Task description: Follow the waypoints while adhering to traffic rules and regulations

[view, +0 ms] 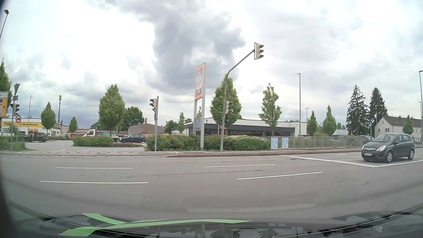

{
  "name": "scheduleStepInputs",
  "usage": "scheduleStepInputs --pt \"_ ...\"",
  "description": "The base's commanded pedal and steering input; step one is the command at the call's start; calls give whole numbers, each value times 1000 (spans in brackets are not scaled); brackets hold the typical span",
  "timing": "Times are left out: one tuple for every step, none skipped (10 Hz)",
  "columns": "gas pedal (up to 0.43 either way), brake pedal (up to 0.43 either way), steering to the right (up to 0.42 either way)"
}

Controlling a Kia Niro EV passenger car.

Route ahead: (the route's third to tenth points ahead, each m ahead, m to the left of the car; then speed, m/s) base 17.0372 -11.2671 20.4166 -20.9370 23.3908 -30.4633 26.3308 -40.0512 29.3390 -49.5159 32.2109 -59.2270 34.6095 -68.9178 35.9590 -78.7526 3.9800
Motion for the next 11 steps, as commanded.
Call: scheduleStepInputs --pt "28 0 424" --pt "28 0 456" --pt "28 0 480" --pt "28 0 490" --pt "28 0 495" --pt "28 0 495" --pt "28 0 495" --pt "28 0 494" --pt "28 0 491" --pt "28 0 490" --pt "28 0 489"
